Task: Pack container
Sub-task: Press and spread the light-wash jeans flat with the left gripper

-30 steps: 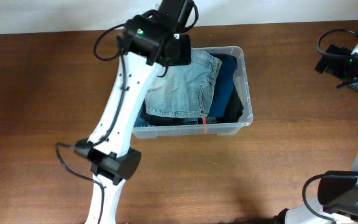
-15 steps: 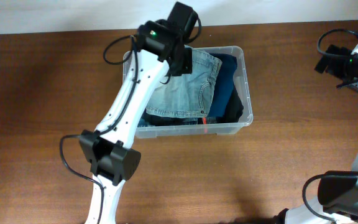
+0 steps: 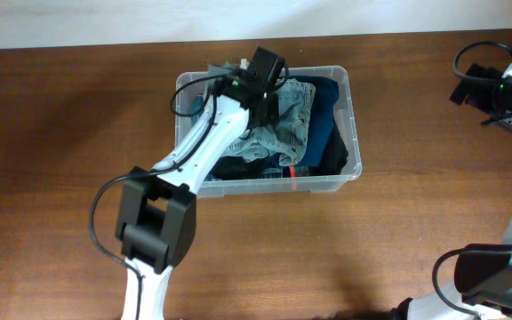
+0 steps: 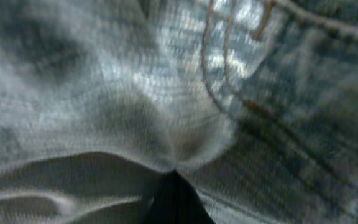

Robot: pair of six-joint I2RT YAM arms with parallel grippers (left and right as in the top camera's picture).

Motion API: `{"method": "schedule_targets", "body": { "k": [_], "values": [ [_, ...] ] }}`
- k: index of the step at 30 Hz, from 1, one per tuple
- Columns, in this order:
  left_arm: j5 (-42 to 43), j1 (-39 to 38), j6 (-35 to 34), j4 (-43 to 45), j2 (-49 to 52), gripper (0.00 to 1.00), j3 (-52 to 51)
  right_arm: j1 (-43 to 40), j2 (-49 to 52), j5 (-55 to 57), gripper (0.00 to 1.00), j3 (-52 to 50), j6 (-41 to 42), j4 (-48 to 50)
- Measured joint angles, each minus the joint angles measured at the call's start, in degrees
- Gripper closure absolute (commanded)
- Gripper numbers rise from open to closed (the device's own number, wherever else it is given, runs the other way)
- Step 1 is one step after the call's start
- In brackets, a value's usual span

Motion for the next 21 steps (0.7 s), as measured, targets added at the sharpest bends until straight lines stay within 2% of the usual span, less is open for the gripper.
{"method": "schedule_targets", "body": {
  "k": [3,8,16,21],
  "values": [
    [0.0,0.0,0.0,7.0,-2.2,0.99,-6.6,0.0,0.0,0.0,0.01,0.0,0.0,0.0],
    [1.1,0.3,0.0,7.8,-3.0,0.99,-8.1,0.0,0.0,0.0,0.01,0.0,0.0,0.0],
    [7.5,1.1,0.1,-5.0,-2.5,0.99,1.9,0.0,0.0,0.0,0.01,0.0,0.0,0.0],
    [9.5,0.8,0.1,-8.3,-2.9,1.0,8.3,0.0,0.0,0.0,0.02,0.0,-0.1,0.0]
  ]
}}
